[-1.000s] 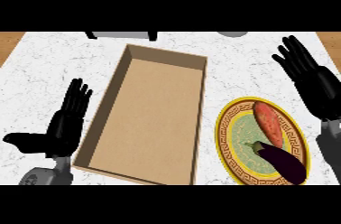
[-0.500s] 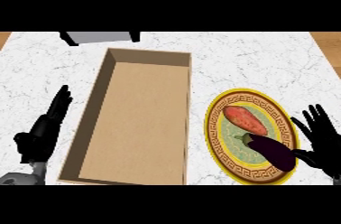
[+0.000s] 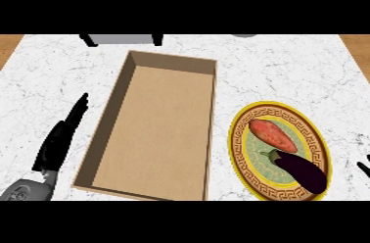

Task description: Pick the eggplant from the plate and place it in the cardboard box

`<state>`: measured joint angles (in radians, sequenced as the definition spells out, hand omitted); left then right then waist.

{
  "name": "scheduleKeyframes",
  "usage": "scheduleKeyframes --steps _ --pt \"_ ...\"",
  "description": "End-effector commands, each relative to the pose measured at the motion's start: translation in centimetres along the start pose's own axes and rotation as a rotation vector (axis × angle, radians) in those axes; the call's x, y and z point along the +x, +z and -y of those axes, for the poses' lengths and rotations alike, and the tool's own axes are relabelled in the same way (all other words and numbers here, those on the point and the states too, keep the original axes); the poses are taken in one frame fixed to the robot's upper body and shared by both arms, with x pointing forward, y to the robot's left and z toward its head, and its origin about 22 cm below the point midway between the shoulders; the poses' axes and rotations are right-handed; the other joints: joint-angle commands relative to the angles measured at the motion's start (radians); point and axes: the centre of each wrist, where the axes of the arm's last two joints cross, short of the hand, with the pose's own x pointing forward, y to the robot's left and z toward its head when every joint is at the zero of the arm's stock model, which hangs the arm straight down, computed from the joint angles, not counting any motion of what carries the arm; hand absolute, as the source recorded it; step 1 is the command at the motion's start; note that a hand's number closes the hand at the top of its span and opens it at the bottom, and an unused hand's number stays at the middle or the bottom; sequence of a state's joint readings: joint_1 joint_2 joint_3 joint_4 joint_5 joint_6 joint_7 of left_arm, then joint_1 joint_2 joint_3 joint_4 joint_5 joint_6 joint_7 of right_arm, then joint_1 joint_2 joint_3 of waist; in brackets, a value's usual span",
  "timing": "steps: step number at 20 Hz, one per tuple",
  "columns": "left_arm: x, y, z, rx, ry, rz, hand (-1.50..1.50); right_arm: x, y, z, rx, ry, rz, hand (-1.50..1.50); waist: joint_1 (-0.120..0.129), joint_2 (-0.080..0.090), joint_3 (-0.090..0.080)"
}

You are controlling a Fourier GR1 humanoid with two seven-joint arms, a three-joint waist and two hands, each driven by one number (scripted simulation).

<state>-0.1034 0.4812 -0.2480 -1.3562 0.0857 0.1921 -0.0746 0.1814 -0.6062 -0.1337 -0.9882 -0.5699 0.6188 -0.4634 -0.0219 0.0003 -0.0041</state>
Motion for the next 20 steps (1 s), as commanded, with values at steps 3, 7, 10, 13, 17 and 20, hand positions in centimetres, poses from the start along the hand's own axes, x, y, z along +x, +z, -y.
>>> scheduleKeyframes --steps 3,7,10,13,17,20 --pt "0.2 -1.9 1.3 -0.025 -0.029 -0.002 0.00 4.7 1.8 5.2 0.178 0.095 -0.126 -1.50 0.013 0.004 0.007" --pt "1.1 -2.1 1.8 -0.042 -0.020 -0.003 0.00 8.2 -0.2 6.3 0.266 0.137 -0.174 -1.50 0.023 0.002 0.007" --pt "0.4 -0.9 2.7 -0.045 -0.025 -0.003 0.00 9.4 -2.7 5.2 0.323 0.226 -0.230 -1.50 0.030 0.000 0.005" --pt "1.0 -2.5 1.3 -0.041 -0.036 0.002 0.00 10.8 -4.0 5.1 0.388 0.265 -0.268 -1.50 0.025 0.002 0.006" --pt "0.3 -2.4 0.9 -0.030 -0.025 0.011 0.00 10.6 -7.8 3.7 0.385 0.331 -0.316 -1.50 0.035 0.003 0.005" --pt "-0.1 -0.5 3.5 -0.024 -0.022 -0.011 0.00 11.4 -6.1 3.7 0.423 0.384 -0.363 -1.50 0.023 -0.002 0.005"
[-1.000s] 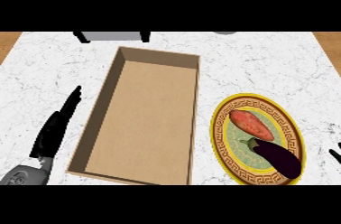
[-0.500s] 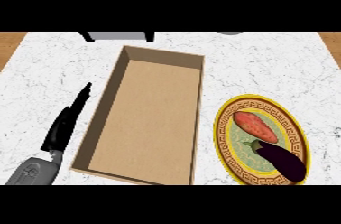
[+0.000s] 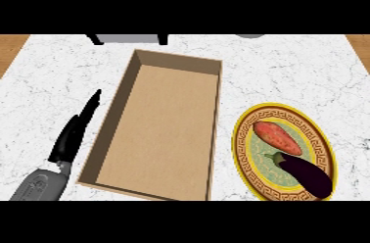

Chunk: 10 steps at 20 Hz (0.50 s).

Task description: Pick the eggplant from the plate and place it in the cardboard box

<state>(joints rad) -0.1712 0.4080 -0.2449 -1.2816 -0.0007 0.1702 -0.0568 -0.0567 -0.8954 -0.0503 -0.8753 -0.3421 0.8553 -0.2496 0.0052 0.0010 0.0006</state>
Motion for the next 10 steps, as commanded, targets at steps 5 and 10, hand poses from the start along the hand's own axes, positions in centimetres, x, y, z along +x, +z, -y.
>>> scheduleKeyframes --steps 5,10 --pt "0.1 0.6 0.8 0.011 0.001 0.000 0.00 1.4 -2.5 -1.7 0.170 0.021 -0.027 -1.50 -0.006 -0.003 -0.001" --pt "-0.5 0.3 1.3 0.003 0.008 0.006 0.00 -0.7 -4.2 -3.6 0.220 -0.012 -0.038 -1.50 -0.007 -0.002 -0.001"
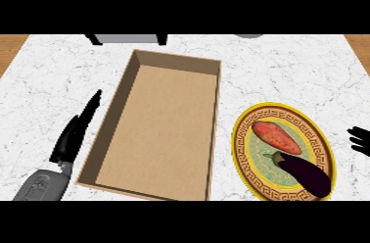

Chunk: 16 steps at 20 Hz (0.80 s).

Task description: Pick the eggplant from the plate and place it in the cardboard box

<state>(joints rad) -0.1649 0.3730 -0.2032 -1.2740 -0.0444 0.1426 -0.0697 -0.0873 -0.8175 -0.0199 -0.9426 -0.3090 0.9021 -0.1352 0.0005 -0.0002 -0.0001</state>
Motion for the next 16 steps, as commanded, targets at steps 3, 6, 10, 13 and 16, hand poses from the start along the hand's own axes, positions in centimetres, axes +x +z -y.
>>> scheduleKeyframes --steps 3,6,10,13,16 --pt "0.2 0.9 -2.9 0.002 -0.004 -0.010 0.00 -0.1 -1.3 -1.4 0.076 -0.011 0.037 -1.50 0.000 -0.001 0.000" --pt "-1.3 0.9 -0.4 0.014 -0.004 -0.003 0.00 0.0 -2.8 -3.2 0.042 0.015 0.042 -1.50 -0.003 -0.001 0.000" --pt "-0.1 1.7 -1.1 -0.005 -0.011 -0.010 0.00 -1.3 -2.4 -3.2 -0.027 0.033 0.075 -1.50 0.000 -0.001 0.000" --pt "0.0 1.3 -2.1 0.019 -0.019 0.001 0.00 0.1 -4.6 -3.8 -0.016 0.058 0.092 -1.50 0.001 0.000 0.000" --pt "0.9 0.4 -0.1 0.005 0.000 -0.012 0.00 1.4 -4.9 -3.4 0.059 0.067 0.056 -1.50 0.000 0.000 0.000"
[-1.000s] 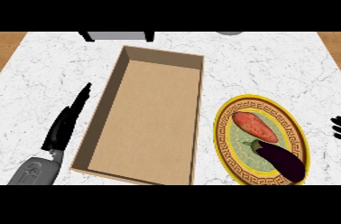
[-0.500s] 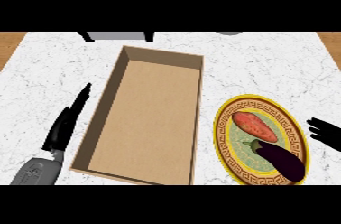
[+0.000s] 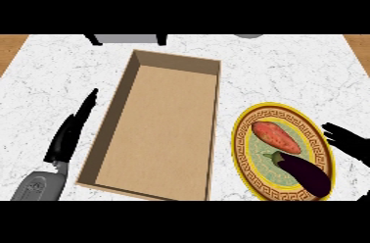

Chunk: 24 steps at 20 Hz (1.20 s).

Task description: Pick the eggplant from the plate and place it in the cardboard box

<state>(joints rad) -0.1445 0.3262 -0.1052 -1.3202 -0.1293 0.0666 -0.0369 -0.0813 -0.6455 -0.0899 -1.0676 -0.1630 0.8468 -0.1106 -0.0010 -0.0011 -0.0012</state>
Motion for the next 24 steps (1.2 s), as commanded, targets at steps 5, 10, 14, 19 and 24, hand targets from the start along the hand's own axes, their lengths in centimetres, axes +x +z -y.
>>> scheduleKeyframes --steps 5,10,14,19,24 --pt "-0.7 -0.5 0.1 -0.015 -0.001 0.007 0.00 0.9 -2.6 -2.7 0.053 0.024 -0.011 -1.50 -0.001 0.001 0.001" --pt "0.6 0.6 -1.0 -0.016 0.001 -0.003 0.00 0.3 -2.1 -3.9 0.066 0.020 -0.021 -1.50 -0.001 0.000 0.001" --pt "1.5 0.2 -0.6 -0.002 0.012 0.004 0.00 -0.6 -2.4 -4.1 0.052 0.027 -0.034 -1.50 0.001 0.000 0.001" --pt "0.8 -1.2 -0.8 0.000 -0.006 0.006 0.00 0.0 -4.4 -3.8 0.083 0.011 -0.016 -1.50 0.002 0.002 0.001" --pt "-0.3 0.2 1.1 -0.007 -0.006 0.007 0.00 -0.5 -6.7 -5.4 0.106 -0.006 -0.017 -1.50 0.008 0.003 0.002"
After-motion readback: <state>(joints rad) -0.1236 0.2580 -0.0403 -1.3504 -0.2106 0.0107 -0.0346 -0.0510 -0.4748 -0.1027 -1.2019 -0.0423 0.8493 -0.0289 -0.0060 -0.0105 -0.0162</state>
